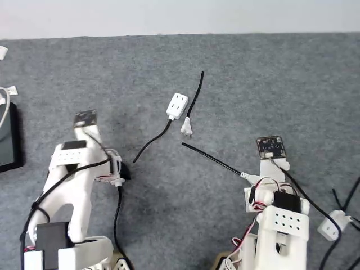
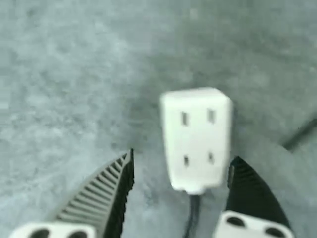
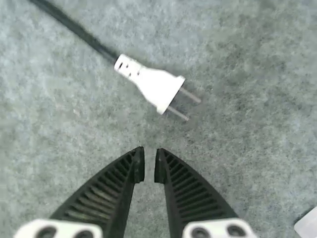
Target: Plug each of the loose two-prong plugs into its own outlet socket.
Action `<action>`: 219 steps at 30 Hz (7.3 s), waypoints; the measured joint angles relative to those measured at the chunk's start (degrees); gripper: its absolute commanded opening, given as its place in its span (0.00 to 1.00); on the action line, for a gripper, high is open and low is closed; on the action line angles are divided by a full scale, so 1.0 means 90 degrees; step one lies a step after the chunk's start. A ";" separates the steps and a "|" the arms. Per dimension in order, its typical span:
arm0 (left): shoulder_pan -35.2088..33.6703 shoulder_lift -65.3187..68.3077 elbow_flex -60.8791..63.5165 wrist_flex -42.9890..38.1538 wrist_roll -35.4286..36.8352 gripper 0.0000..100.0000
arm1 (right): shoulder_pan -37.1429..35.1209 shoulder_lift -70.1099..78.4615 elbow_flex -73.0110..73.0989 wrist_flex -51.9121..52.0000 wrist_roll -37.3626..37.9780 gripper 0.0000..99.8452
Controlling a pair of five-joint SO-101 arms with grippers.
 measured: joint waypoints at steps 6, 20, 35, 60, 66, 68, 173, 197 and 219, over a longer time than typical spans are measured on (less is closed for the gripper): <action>0.0557 -0.0068 -0.0625 0.1065 -0.0088 0.11 | -0.0254 0.0010 -0.0811 0.0000 -0.0625 0.04; 0.0684 -0.4054 0.0703 0.1582 -0.0127 0.17 | -0.2071 0.1211 -0.2872 0.0479 -0.1729 0.04; -0.0410 -0.5451 0.2481 0.0518 -0.0147 0.24 | -0.2618 0.7414 -0.7687 -0.0117 -0.2979 0.04; -0.0527 -0.4786 0.2589 0.0000 -0.0147 0.24 | -0.3712 1.0735 -1.1136 0.0674 -0.2979 0.04; -0.0527 -0.4786 0.2589 0.0000 -0.0147 0.24 | -0.3761 1.0852 -1.1223 0.0684 -0.2979 0.04; -0.0527 -0.4786 0.2589 0.0000 -0.0147 0.24 | -0.3770 1.0852 -1.1233 0.0694 -0.2979 0.04; 0.0098 -0.3819 0.2442 0.0440 -0.1231 0.01 | -0.5187 0.5695 -1.0315 0.3790 -0.3302 0.01; 0.0449 -0.3243 0.2344 0.0430 -0.3370 0.01 | -0.6926 0.3311 -0.5460 0.0654 -0.2637 0.01; 0.0557 -0.2667 0.2344 0.0430 -0.3888 0.01 | -0.7121 0.3302 -0.4982 0.0068 -0.2520 0.01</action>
